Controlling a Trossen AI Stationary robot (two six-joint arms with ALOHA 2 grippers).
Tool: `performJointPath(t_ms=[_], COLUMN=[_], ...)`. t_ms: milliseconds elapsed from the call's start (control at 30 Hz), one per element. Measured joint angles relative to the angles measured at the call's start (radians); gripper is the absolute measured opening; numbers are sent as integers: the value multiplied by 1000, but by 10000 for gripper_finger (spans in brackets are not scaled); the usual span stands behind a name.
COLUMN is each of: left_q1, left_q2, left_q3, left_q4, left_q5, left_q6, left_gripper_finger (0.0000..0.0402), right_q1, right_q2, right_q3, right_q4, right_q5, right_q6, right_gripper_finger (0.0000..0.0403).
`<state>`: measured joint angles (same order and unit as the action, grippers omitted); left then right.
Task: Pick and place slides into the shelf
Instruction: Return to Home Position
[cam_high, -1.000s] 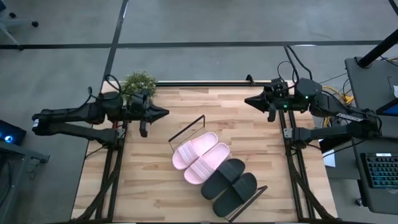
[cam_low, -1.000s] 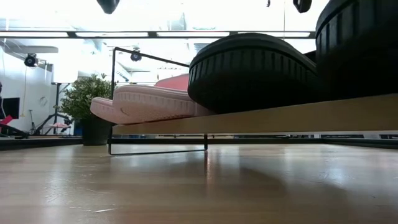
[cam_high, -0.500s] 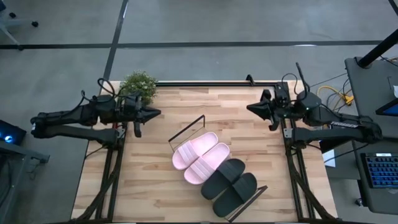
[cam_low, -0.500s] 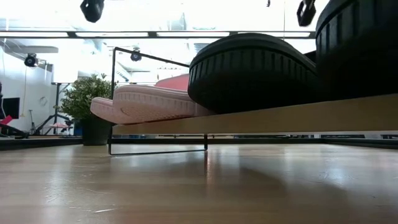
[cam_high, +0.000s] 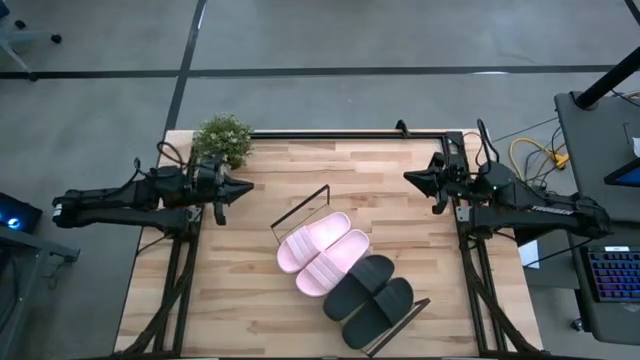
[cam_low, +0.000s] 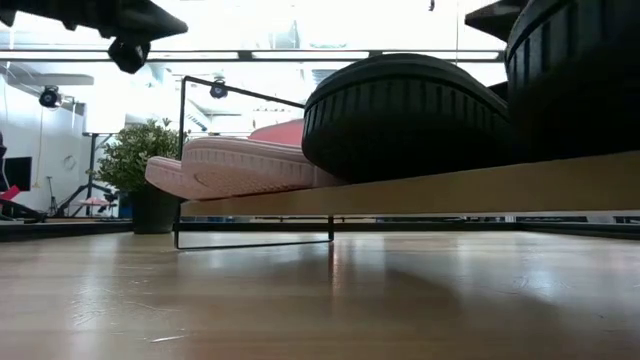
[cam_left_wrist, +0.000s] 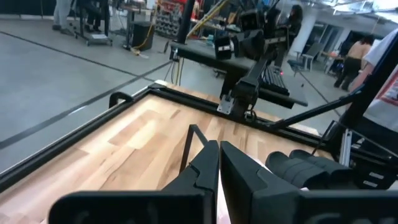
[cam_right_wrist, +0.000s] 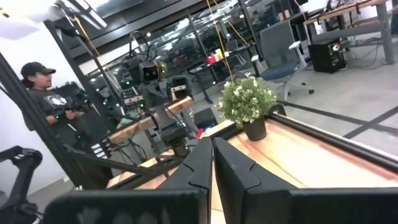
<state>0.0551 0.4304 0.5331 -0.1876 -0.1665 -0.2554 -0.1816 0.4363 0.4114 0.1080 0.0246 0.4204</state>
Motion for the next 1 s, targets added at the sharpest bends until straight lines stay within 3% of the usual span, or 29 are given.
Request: performJointPath(t_ms=[400,633,1000], left_q1=[0,0,0], left_q2=[-125,-193,-320], left_q3=[-164,-277,-384], left_q4=[85,176,170], left_q5=[0,2,11], left_q6=[-2,-29,-53], left_gripper_finger=[0,0,0], right_q1=[0,0,0], right_q2=[-183,-235,-292], right_q3=[-188,-292,-385], right_q4=[96,200,265], right_q5=[3,3,2], right_q6=[51,82,102], right_gripper_finger=[8,8,8])
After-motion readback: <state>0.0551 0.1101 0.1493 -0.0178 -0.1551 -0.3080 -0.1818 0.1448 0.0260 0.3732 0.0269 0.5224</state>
